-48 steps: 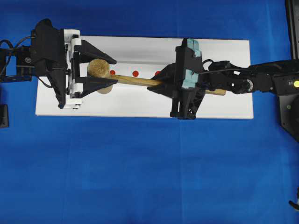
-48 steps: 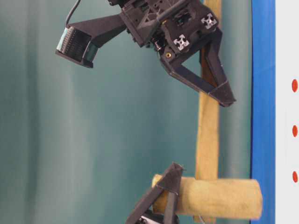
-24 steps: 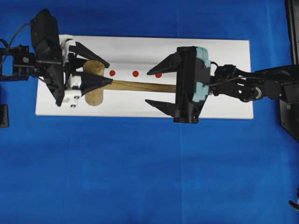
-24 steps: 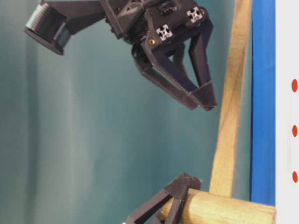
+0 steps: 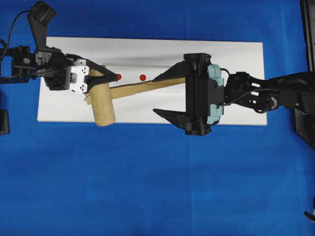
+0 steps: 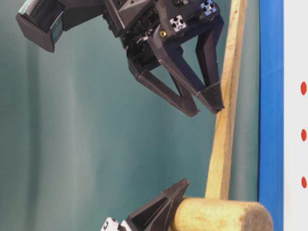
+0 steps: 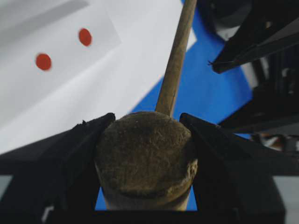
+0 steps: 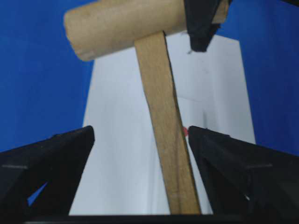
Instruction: Hit the mark with a hammer.
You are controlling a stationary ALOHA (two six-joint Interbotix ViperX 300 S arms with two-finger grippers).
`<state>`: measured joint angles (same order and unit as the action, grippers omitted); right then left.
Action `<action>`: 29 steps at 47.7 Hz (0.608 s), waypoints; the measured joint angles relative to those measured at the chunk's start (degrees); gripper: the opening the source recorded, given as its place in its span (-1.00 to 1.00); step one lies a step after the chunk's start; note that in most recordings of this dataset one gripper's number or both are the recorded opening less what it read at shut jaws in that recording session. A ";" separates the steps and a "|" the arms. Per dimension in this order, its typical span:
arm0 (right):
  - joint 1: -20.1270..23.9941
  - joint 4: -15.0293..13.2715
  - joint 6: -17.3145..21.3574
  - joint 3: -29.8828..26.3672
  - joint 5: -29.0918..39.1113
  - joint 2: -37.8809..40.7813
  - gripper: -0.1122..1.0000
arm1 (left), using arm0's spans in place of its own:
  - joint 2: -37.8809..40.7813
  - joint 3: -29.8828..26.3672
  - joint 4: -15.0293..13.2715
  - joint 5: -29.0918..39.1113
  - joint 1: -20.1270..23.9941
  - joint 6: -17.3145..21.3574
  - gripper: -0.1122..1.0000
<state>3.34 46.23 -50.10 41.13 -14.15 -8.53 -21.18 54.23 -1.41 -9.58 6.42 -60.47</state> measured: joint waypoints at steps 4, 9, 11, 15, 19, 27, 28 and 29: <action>0.00 0.00 -0.44 0.00 -0.09 0.26 0.81 | -0.62 0.44 0.09 0.18 -0.35 -0.62 0.01; -0.18 0.00 -0.62 0.00 -0.09 1.67 0.81 | -1.23 0.62 0.09 0.18 -0.79 -1.05 0.01; -0.35 0.00 -0.70 -0.09 -0.09 2.29 0.81 | -1.32 0.62 0.18 0.18 -1.14 -1.14 0.01; -0.79 0.00 -0.88 -0.09 -0.09 3.60 0.81 | -1.49 0.62 0.09 0.26 -1.93 -1.41 0.01; -1.05 0.00 -0.88 -0.62 0.00 4.83 0.80 | -1.41 0.62 0.09 0.26 -2.46 -1.49 0.01; -0.88 -0.79 -1.58 -1.32 -0.09 5.45 0.62 | -1.49 0.62 0.18 0.26 -2.55 -1.58 0.01; -0.88 -0.88 -1.67 -1.32 -0.09 5.36 0.54 | -1.49 0.62 0.18 0.26 -2.64 -1.58 0.01; -0.88 -0.97 -1.76 -1.32 -0.09 5.45 0.45 | -1.41 0.62 0.18 0.26 -2.55 -1.49 0.01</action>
<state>2.46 45.26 -51.86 39.81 -14.24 -3.08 -22.59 54.84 -1.23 -9.32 3.87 -61.96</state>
